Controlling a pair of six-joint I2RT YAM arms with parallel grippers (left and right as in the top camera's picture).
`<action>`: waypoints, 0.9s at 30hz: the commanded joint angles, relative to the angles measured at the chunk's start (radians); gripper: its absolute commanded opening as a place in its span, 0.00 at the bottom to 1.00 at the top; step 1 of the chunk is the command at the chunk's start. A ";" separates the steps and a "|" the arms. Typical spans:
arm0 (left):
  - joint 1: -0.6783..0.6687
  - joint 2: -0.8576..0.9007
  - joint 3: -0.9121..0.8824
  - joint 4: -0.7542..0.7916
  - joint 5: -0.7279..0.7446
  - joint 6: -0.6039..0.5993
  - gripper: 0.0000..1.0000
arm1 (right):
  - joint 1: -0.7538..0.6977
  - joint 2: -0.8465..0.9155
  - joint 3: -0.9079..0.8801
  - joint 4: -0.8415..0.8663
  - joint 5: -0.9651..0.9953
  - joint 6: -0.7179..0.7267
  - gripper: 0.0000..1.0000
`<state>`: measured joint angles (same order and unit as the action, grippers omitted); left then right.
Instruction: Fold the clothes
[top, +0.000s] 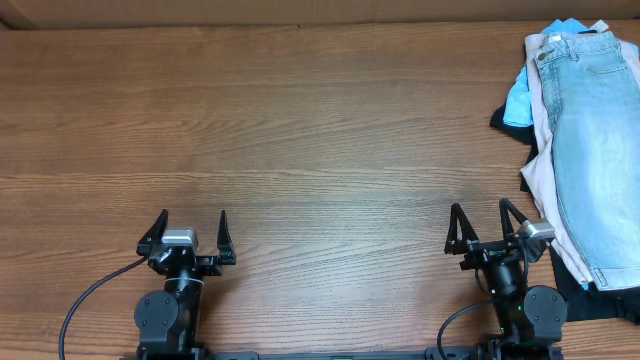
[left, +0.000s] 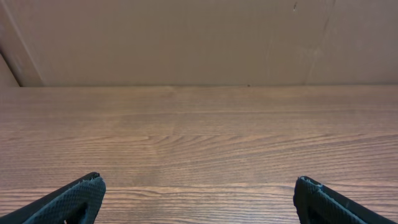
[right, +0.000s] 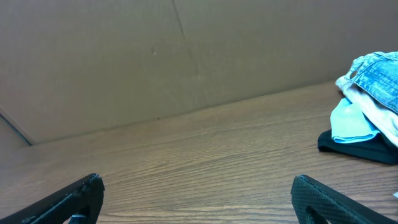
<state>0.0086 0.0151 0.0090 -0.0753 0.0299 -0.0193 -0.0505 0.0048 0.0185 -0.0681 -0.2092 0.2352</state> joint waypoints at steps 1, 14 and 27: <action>0.006 -0.010 -0.004 0.001 0.011 -0.003 1.00 | 0.005 -0.002 -0.011 0.006 0.007 0.002 1.00; 0.006 -0.010 -0.004 0.001 0.011 -0.003 1.00 | 0.005 -0.002 -0.011 0.006 0.006 0.002 1.00; 0.004 -0.010 -0.004 0.010 -0.014 -0.003 1.00 | 0.005 -0.002 -0.010 0.040 0.028 0.002 1.00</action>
<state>0.0086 0.0151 0.0090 -0.0753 0.0257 -0.0193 -0.0505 0.0048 0.0185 -0.0513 -0.1944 0.2348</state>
